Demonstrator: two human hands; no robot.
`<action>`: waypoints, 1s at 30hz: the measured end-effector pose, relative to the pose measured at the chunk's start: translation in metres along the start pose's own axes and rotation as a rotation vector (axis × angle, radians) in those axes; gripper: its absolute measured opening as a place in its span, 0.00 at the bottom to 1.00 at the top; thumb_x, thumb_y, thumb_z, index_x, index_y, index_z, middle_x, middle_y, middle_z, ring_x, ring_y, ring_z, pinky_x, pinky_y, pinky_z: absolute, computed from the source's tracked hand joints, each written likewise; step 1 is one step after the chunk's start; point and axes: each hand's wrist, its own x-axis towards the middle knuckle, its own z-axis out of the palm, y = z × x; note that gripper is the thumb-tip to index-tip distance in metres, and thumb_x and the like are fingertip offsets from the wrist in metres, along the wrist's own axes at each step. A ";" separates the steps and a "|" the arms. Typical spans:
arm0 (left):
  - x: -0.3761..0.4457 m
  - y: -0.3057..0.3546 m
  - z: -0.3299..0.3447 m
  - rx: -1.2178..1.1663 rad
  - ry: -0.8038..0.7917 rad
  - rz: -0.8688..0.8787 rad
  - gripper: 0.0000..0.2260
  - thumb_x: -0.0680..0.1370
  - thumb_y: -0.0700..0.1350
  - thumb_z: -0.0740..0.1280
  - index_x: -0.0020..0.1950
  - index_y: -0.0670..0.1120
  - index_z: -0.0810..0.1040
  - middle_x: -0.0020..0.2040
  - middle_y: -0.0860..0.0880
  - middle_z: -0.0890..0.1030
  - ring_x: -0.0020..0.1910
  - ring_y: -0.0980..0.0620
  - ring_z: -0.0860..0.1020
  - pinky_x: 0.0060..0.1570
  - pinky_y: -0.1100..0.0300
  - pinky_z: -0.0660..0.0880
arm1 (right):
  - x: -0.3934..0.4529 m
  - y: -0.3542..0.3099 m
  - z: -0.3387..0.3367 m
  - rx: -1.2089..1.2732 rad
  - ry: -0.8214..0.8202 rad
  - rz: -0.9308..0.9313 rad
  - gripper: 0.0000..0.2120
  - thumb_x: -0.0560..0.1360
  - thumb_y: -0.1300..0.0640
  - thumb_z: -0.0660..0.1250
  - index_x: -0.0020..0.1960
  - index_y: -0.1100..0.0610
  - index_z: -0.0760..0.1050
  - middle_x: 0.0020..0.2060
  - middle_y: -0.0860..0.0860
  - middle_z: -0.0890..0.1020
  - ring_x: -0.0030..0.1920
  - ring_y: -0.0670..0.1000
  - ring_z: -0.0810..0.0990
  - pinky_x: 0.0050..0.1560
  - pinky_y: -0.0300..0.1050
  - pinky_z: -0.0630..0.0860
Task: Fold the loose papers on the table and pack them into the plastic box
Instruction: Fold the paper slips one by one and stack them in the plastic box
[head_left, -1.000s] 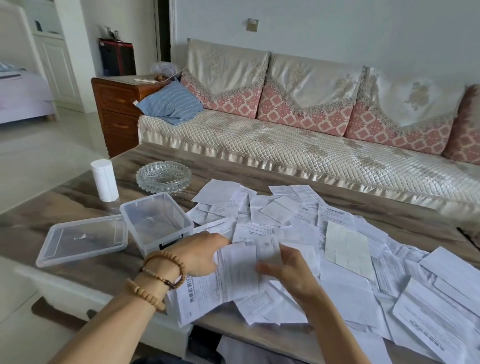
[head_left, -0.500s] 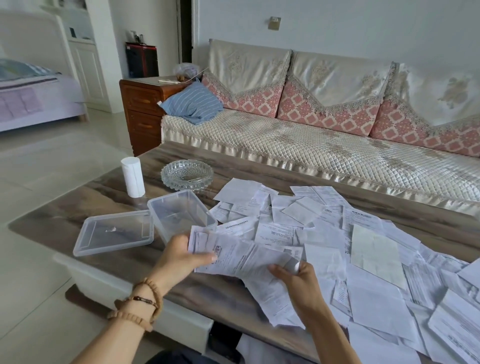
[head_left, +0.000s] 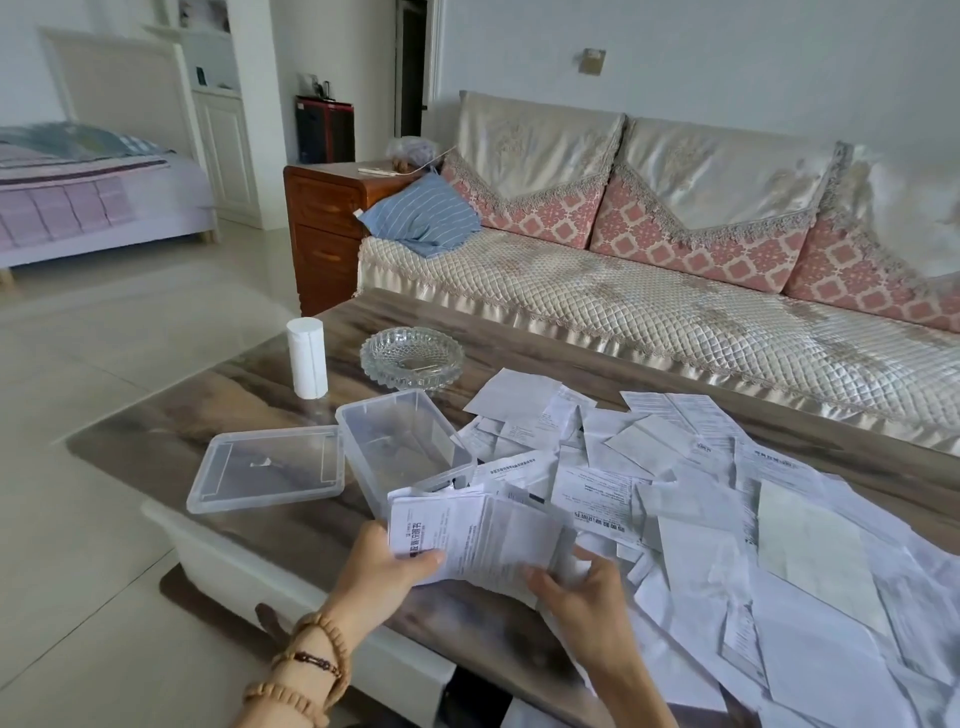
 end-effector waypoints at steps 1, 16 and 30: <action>-0.001 0.001 0.002 -0.031 0.029 0.011 0.13 0.71 0.31 0.73 0.42 0.50 0.83 0.39 0.58 0.85 0.43 0.60 0.83 0.38 0.69 0.78 | -0.001 -0.001 0.001 0.027 0.002 -0.018 0.10 0.71 0.68 0.72 0.36 0.54 0.84 0.30 0.46 0.83 0.30 0.46 0.78 0.34 0.40 0.74; 0.009 -0.007 -0.005 -0.156 -0.114 0.090 0.15 0.69 0.32 0.76 0.50 0.47 0.83 0.46 0.50 0.86 0.48 0.52 0.84 0.45 0.58 0.80 | 0.017 0.014 0.005 0.285 -0.157 -0.036 0.16 0.60 0.62 0.82 0.47 0.57 0.86 0.45 0.59 0.86 0.48 0.57 0.85 0.47 0.51 0.81; 0.014 -0.008 -0.007 -0.087 -0.165 0.076 0.13 0.69 0.38 0.78 0.49 0.52 0.82 0.47 0.52 0.86 0.49 0.54 0.83 0.48 0.59 0.80 | 0.025 0.027 0.011 0.207 -0.129 -0.012 0.11 0.67 0.67 0.77 0.48 0.58 0.85 0.46 0.59 0.86 0.51 0.60 0.84 0.56 0.63 0.78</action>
